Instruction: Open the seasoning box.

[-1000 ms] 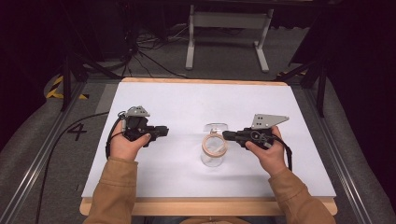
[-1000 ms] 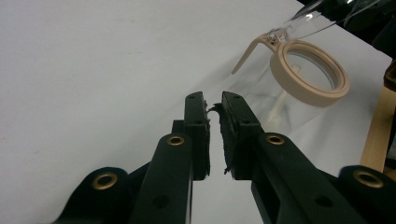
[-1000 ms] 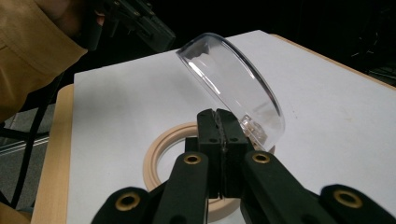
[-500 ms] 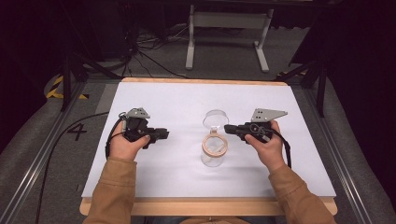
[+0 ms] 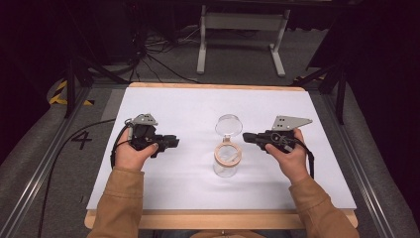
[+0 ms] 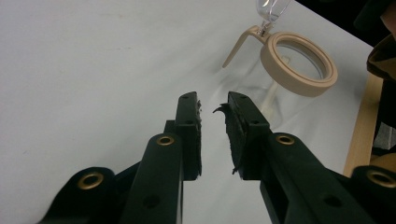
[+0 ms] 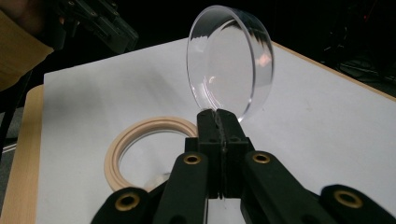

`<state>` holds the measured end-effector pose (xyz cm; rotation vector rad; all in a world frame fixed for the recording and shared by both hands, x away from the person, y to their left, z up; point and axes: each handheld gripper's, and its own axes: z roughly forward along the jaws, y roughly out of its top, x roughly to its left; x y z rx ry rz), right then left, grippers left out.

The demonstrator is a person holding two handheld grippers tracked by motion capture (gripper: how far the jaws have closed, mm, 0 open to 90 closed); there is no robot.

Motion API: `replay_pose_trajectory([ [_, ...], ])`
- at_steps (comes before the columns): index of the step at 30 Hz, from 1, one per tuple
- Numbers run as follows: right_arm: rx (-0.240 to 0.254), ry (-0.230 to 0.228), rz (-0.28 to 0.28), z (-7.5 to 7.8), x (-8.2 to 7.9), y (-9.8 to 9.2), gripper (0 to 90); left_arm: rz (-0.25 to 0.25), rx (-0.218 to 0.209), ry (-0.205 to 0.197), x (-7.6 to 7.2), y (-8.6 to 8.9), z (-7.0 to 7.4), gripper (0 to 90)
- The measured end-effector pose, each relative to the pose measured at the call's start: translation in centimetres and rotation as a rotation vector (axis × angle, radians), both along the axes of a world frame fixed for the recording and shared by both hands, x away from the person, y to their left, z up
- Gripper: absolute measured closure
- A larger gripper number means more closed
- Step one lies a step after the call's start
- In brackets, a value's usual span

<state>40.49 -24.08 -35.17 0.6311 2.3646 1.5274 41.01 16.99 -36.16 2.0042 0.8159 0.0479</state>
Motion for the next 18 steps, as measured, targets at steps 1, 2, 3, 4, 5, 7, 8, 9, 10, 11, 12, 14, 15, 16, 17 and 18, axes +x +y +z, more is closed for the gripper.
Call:
replay_pose_trajectory([
  [1,-0.006,0.003,-0.002,0.2,-0.1,-0.3,90.0,-0.003,0.001,-0.003,0.0,0.0,-0.1,72.9],
  [2,-0.008,0.0,-0.01,0.4,-0.2,-0.7,90.0,-0.003,0.008,-0.002,0.0,0.0,-0.1,72.5],
  [3,-0.01,0.002,-0.02,0.6,-0.2,-1.2,90.0,-0.005,0.02,-0.005,0.0,0.0,-0.1,72.0],
  [4,-0.012,0.002,-0.028,0.7,-0.3,-1.5,90.0,-0.002,0.023,-0.006,0.0,0.0,-0.1,71.7],
  [5,-0.013,-0.003,-0.036,0.9,-0.3,-1.9,90.0,0.0,0.027,-0.007,0.0,0.0,-0.1,71.4],
  [7,-0.015,0.009,-0.053,1.2,-0.2,-2.7,90.0,0.004,0.028,-0.003,-0.1,0.1,-0.1,71.3],
  [8,-0.018,0.014,-0.062,1.3,-0.2,-3.2,90.0,0.01,0.027,-0.006,-0.1,0.1,-0.1,71.2],
  [9,-0.018,0.016,-0.075,1.4,-0.1,-3.7,90.0,0.015,0.029,-0.008,-0.1,0.2,-0.1,71.2],
  [10,-0.019,0.025,-0.083,1.4,-0.1,-4.0,90.0,0.02,0.024,-0.007,-0.1,0.2,-0.1,71.1],
  [11,-0.022,0.035,-0.093,1.4,0.0,-4.4,90.0,0.029,0.029,-0.002,-0.2,0.3,-0.1,70.8],
  [12,-0.027,0.04,-0.103,1.4,0.1,-4.9,89.9,0.033,0.036,-0.004,-0.1,0.4,-0.1,70.7],
  [14,-0.034,0.054,-0.134,1.3,0.2,-5.8,89.8,0.041,0.041,-0.004,-0.1,0.5,-0.2,70.2],
  [15,-0.033,0.059,-0.153,1.3,0.2,-6.2,89.8,0.047,0.039,0.0,-0.1,0.6,-0.2,70.1],
  [16,-0.036,0.06,-0.165,1.2,0.2,-6.5,89.8,0.048,0.041,0.0,0.0,0.6,-0.2,70.0],
  [17,-0.049,0.064,-0.182,1.2,0.3,-6.9,89.8,0.052,0.042,0.005,0.0,0.6,-0.3,69.9],
  [18,-0.061,0.061,-0.197,1.2,0.3,-7.2,89.9,0.058,0.052,0.002,0.1,0.7,-0.3,69.9],
])
